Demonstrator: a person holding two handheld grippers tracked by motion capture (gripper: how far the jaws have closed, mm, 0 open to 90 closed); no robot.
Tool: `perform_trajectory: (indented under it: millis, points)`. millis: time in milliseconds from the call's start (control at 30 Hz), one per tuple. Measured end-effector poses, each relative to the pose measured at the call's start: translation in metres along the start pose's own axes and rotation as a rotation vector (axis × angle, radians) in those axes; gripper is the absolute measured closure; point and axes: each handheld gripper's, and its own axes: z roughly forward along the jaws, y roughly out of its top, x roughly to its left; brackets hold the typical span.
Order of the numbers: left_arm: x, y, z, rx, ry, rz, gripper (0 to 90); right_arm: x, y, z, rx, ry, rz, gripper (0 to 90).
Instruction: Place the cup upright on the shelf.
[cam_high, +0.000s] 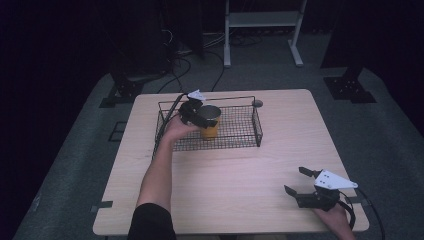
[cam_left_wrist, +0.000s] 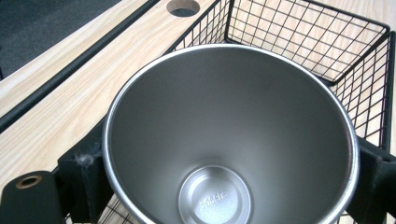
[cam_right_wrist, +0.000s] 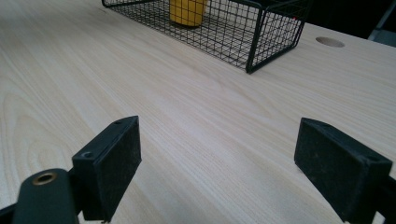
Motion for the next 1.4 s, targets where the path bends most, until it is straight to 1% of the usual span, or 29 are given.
perform_trajectory:
  millis: [67,133,267,400,533,800,900,933,967,1033,1167,1233,1267,1300,1400]
  points:
    - [0.0,-0.0001,-0.0003,0.004,0.001,0.002,8.7,0.0,0.0,0.0,0.0,0.0,0.0,13.7]
    - [-0.001,0.0004,0.0,0.007,0.011,0.009,7.8,0.0,0.0,0.0,-0.001,0.0,-0.001,13.7]
    - [-0.0012,0.0001,0.0002,0.005,0.01,0.007,6.6,-0.0001,-0.0001,-0.0001,-0.002,0.001,-0.002,13.7]
    - [-0.0015,-0.0003,-0.0002,-0.005,0.019,0.023,5.9,0.0,-0.0001,-0.0002,-0.004,0.002,-0.003,13.8]
    - [-0.001,-0.001,-0.0001,-0.012,0.012,0.022,5.6,0.0,-0.0001,-0.0002,-0.004,0.002,-0.003,13.8]
    - [-0.0015,-0.0012,-0.0004,-0.019,0.023,0.032,4.2,-0.0002,-0.0001,-0.0003,-0.005,0.004,0.0,13.8]
    - [-0.0015,-0.0018,-0.0011,-0.024,0.015,0.021,4.2,0.0,-0.0002,-0.0003,-0.004,0.003,-0.003,13.7]
    - [-0.0015,-0.002,-0.0011,-0.02,0.013,0.021,4.3,0.0,-0.0002,-0.0003,-0.005,0.003,-0.004,13.7]
    - [-0.0015,-0.0021,-0.0009,-0.019,0.02,0.025,4.2,0.0001,-0.0002,-0.0003,-0.006,0.002,-0.004,13.7]
    - [-0.0009,-0.0025,-0.0016,-0.03,0.012,0.016,3.7,0.0001,-0.0002,-0.0003,-0.006,0.003,-0.004,13.7]
    - [-0.0011,-0.0026,-0.0024,-0.031,0.013,0.019,3.7,-0.0001,-0.0002,-0.0004,-0.006,0.003,-0.003,13.7]
    - [-0.0008,-0.003,-0.0031,-0.039,0.013,0.016,3.6,-0.0001,-0.0002,-0.0004,-0.005,0.004,-0.002,13.8]
    - [-0.0009,-0.0039,-0.0037,-0.048,0.02,0.017,3.6,-0.0001,-0.0002,-0.0004,-0.006,0.004,-0.003,13.7]
    - [-0.0008,-0.005,-0.0043,-0.058,0.02,0.013,3.6,-0.0001,-0.0002,-0.0004,-0.005,0.004,-0.003,13.7]
    - [0.0008,-0.0084,-0.0056,-0.068,0.016,-0.005,3.5,0.0006,-0.0001,-0.0001,-0.002,0.002,-0.01,13.8]
